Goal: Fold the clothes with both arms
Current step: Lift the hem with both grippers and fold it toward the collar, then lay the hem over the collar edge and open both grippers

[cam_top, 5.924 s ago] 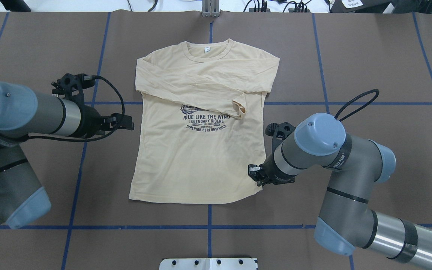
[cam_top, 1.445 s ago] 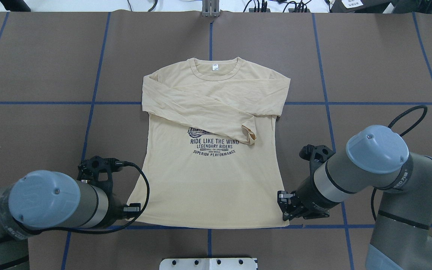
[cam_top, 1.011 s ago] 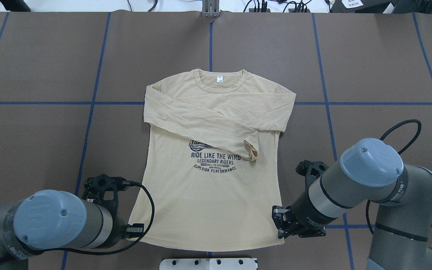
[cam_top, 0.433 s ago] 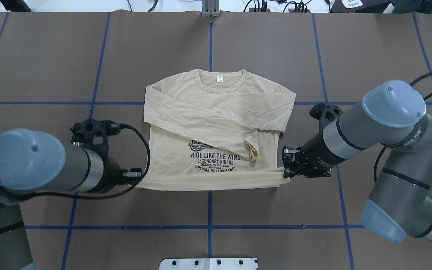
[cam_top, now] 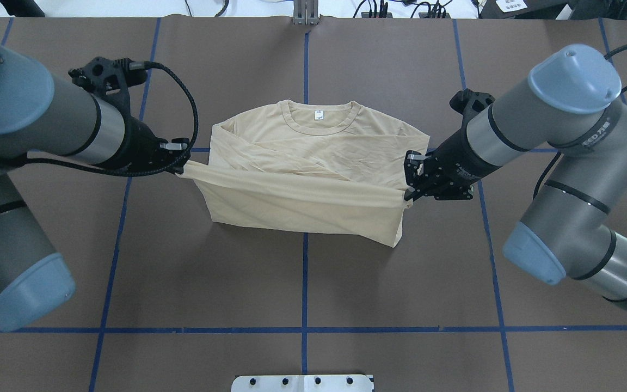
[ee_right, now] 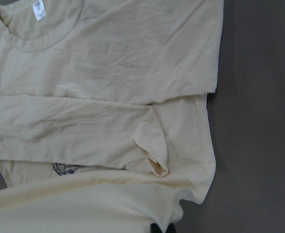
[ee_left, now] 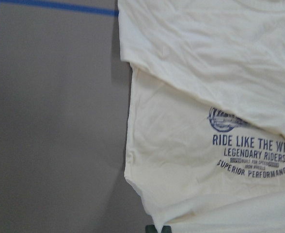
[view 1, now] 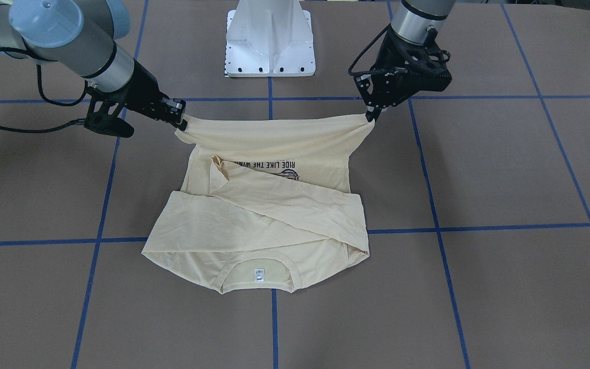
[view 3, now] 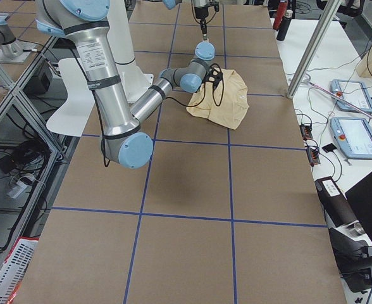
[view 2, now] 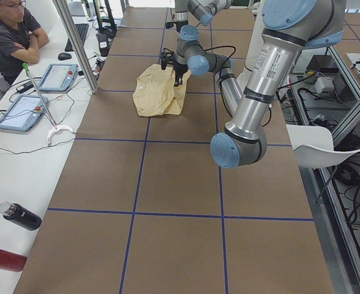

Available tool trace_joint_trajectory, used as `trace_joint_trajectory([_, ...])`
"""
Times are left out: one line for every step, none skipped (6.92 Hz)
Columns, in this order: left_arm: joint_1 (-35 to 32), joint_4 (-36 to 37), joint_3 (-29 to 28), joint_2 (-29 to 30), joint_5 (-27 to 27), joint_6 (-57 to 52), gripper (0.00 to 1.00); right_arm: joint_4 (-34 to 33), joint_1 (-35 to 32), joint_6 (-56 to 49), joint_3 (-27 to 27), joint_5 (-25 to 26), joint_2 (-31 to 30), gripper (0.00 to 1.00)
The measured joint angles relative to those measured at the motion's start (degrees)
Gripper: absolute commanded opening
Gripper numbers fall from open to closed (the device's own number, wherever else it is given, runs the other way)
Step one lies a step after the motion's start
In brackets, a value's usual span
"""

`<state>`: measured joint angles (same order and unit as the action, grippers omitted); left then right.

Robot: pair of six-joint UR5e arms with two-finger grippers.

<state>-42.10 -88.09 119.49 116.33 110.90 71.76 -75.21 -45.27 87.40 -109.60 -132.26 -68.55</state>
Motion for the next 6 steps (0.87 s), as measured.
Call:
trace_joint_trajectory([-1.4, -0.2, -2.8, 1.9, 0.2, -0.2, 0.00, -0.1, -3.0, -1.2, 2.0, -1.0, 1.7, 0.00])
trace_joint_trajectory([-1.8, -0.7, -5.6, 3.6, 0.1, -0.3, 0.00, -0.1, -5.9, -2.8, 4.6, -2.2, 3.4, 0.00])
trace_joint_trajectory([-1.9, -2.5, -8.5, 4.5, 0.0, -0.3, 0.00, 0.0, -7.7, -4.8, 7.6, -2.6, 5.1, 0.00])
trace_joint_trajectory([-2.0, -4.7, -11.0, 5.0, 0.0, -0.2, 0.00, 0.1, -8.5, -6.2, 10.2, -2.6, 6.7, 0.00])
trace_joint_trajectory([-2.0, -7.5, -13.6, 5.3, -0.1, -0.2, 0.00, 0.2, -8.7, -7.0, 12.8, -2.5, 8.2, 0.00])
trace_joint_trajectory([-2.0, -11.6, -17.1, 5.9, -0.1, 0.0, 0.00, 0.2, -8.6, -7.4, 15.7, -2.3, 10.0, 0.00])
